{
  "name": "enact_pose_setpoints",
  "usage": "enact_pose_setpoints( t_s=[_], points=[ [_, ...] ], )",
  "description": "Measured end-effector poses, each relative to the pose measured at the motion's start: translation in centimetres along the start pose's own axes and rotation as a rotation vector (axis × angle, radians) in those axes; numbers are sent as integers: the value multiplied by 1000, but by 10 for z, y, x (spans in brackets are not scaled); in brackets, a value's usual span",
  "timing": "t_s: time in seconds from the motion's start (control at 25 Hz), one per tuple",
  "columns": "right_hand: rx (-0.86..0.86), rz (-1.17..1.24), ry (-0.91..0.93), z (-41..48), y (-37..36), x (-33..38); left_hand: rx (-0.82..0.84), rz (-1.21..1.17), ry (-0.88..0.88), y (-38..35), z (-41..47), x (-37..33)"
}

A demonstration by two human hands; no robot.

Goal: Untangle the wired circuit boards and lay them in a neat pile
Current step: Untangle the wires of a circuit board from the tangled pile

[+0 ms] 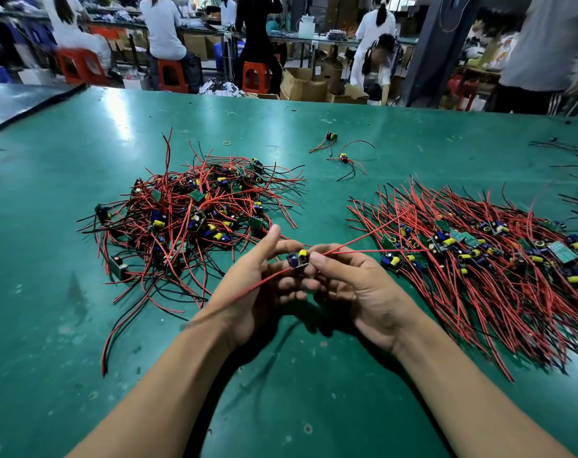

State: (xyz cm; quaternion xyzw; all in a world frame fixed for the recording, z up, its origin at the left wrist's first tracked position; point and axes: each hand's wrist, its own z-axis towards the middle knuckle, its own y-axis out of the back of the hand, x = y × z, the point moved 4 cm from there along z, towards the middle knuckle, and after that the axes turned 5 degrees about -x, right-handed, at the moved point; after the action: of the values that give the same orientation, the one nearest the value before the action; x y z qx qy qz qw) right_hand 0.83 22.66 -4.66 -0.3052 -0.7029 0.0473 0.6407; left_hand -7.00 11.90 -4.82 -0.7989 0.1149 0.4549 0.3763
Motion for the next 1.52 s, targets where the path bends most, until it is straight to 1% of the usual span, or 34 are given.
enact_pose_setpoints(
  t_s=[0.04, 0.12, 0.2, 0.32, 0.44, 0.6, 0.68, 0.76, 0.84, 1.0, 1.16, 1.32, 1.52],
  points=[
    [-30, 57, 16, 1, 1, 2, 34, -78, 21, 0, 0, 1],
    [-95, 97, 60, 1, 4, 5, 93, -199, 46, 0, -1, 2],
    [-130, 105, 86, 2, 5, 6, 134, -215, 32, -2, -3, 2],
    [-139, 80, 113, 2, 5, 5, 136, -113, -63, -4, -5, 2],
    [-127, -29, 166, 1, 6, 6, 44, -96, -124, -4, -3, 2],
    [-60, -128, 173, 0, 5, 5, -93, -115, -99, 3, 1, -2],
    [-81, -161, 164, 1, 7, 5, -113, -85, -94, 5, 2, -3],
    [-107, -158, 144, 2, 9, 6, -85, -52, -98, 3, 1, -3],
    [-105, -166, 123, 3, 9, 8, -21, -24, -92, -1, -1, 0],
    [-40, -239, 55, 0, 0, 5, 43, 153, -91, -11, -5, 11],
    [-18, -236, -26, -5, -1, 2, 67, 328, -142, -20, -9, 16],
    [-86, -190, 23, -5, 5, 5, 60, 412, -195, -22, -8, 19],
    [-241, -121, 96, 2, 15, 9, -64, 253, -222, -17, -3, 18]
  ],
)
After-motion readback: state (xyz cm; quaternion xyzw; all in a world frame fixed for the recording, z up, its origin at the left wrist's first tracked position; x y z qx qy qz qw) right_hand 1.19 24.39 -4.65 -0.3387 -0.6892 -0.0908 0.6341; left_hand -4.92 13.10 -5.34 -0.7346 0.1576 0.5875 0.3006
